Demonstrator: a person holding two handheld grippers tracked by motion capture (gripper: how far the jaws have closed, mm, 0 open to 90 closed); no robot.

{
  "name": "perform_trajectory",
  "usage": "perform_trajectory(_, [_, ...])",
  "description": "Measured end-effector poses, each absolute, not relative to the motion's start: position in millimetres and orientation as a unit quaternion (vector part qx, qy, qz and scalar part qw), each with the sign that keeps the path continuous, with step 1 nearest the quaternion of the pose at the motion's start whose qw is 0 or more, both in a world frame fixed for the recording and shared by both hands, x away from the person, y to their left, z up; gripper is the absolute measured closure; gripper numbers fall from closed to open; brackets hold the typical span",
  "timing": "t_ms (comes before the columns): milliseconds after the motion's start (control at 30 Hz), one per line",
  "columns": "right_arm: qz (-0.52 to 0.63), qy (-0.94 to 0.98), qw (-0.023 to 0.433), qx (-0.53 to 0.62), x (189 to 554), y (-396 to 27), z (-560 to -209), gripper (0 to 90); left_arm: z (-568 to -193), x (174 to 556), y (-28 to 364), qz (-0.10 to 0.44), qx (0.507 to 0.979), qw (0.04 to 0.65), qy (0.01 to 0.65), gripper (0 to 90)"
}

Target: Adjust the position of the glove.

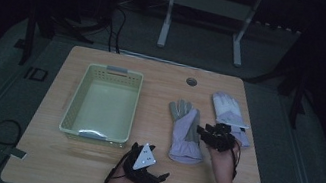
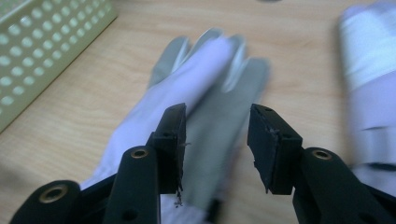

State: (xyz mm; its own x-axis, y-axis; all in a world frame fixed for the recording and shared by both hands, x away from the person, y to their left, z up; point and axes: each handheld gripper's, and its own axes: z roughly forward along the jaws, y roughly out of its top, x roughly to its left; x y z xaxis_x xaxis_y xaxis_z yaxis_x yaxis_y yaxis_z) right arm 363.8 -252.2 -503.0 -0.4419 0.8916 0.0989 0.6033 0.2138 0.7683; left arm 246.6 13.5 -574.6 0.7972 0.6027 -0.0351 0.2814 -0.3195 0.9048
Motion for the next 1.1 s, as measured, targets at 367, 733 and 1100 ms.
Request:
perform_trajectory(367, [0.397, 0.750, 0.240, 0.472, 379.6, -309.4, -479.7, 56.1, -574.6, 247.2, 13.4, 0.155, 0.796, 0.513, 0.281, 1.0])
perform_trajectory(733, [0.385, 0.736, 0.252, 0.496, 410.9, -354.4, -482.1, 54.8, -574.6, 247.6, 13.6, 0.155, 0.796, 0.513, 0.281, 1.0])
perform_trajectory(1100, [0.372, 0.737, 0.231, 0.515, 444.1, -362.6, -502.2, 51.8, -574.6, 247.8, 13.9, 0.153, 0.796, 0.513, 0.281, 1.0])
